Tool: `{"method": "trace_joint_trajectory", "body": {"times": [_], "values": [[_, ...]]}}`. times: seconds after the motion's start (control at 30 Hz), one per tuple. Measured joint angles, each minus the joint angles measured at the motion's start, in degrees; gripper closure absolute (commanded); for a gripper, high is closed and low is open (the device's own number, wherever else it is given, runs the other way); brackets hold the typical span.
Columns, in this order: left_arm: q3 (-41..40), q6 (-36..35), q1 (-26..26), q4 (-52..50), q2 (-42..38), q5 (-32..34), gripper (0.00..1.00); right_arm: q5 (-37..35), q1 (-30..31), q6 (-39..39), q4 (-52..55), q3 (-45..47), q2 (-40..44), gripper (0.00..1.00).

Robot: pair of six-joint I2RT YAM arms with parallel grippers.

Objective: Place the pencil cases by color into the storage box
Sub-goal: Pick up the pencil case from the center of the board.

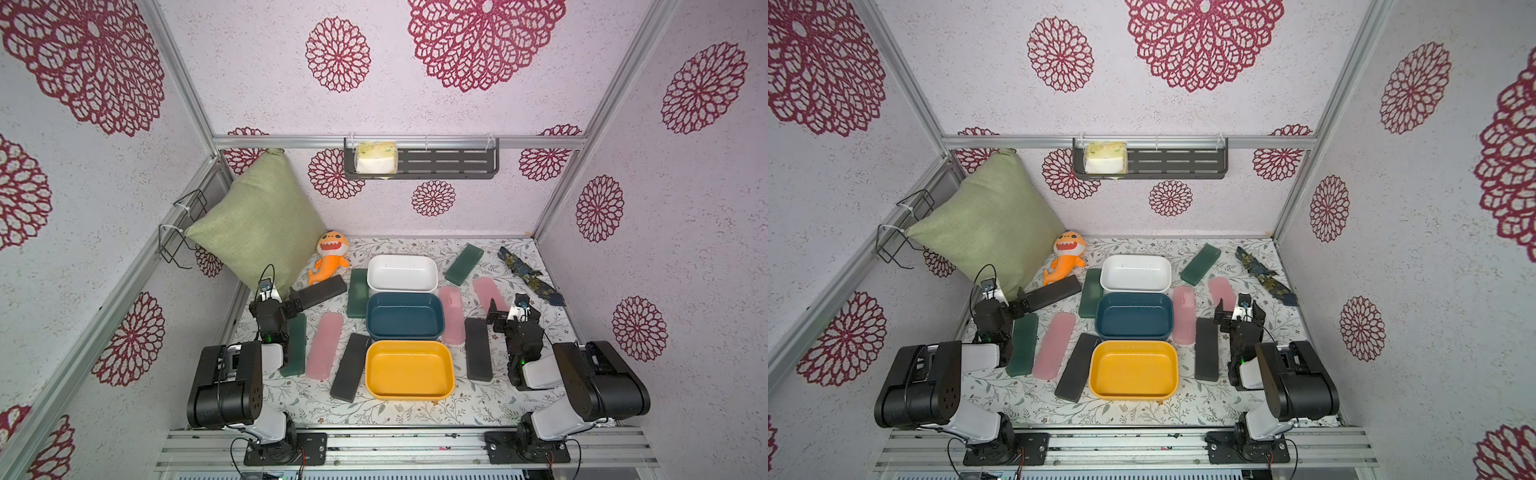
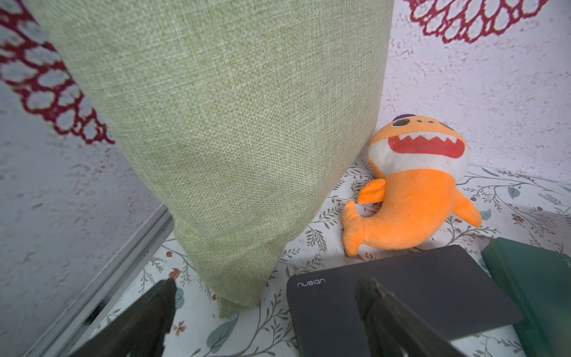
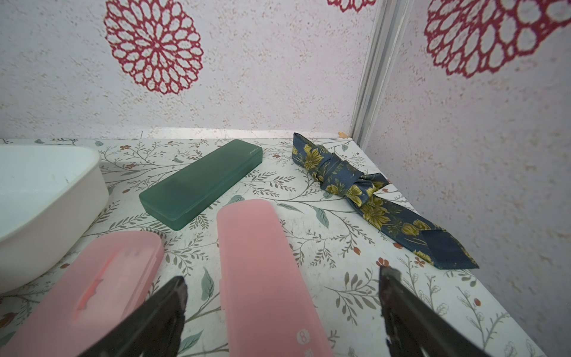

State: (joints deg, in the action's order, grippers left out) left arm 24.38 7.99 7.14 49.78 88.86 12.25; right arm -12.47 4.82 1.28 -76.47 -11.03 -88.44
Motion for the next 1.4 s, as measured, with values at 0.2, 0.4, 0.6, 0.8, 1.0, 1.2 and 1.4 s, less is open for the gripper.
{"method": "trace_joint_trajectory", "body": {"times": [0.2, 0.4, 0.6, 0.8, 1.0, 1.2, 1.4], "values": [[0.0, 0.0, 0.0, 0.0, 0.0, 0.0, 0.03, 0.1, 0.0, 0.0, 0.0, 0.0, 0.0, 0.01], [0.0, 0.0, 0.0, 0.0, 0.0, -0.4, 0.03, 0.9, 0.0, 0.2, 13.3, -5.1, 6.2, 0.01], [0.0, 0.0, 0.0, 0.0, 0.0, -1.1, 0.01, 1.8, 0.0, 0.2, 32.4, -18.6, 10.7, 0.01], [3.0, 1.7, -0.1, -11.9, -5.6, 3.2, 0.00, 2.1, 0.1, 0.7, 57.3, -31.6, 10.6, 0.01], [15.2, 7.5, -1.8, -28.5, -15.5, 10.5, 0.03, 2.2, 0.1, 4.0, 77.3, -43.9, 6.4, 0.01], [23.2, 13.2, -3.3, -42.2, -15.4, 12.2, 0.03, 2.1, 0.1, 8.8, 94.2, -53.1, -1.7, 0.01], [31.6, 16.5, -5.3, -56.3, -13.0, 8.0, 0.03, 2.4, 0.1, 12.2, 105.2, -56.2, -4.9, 0.01]]}}
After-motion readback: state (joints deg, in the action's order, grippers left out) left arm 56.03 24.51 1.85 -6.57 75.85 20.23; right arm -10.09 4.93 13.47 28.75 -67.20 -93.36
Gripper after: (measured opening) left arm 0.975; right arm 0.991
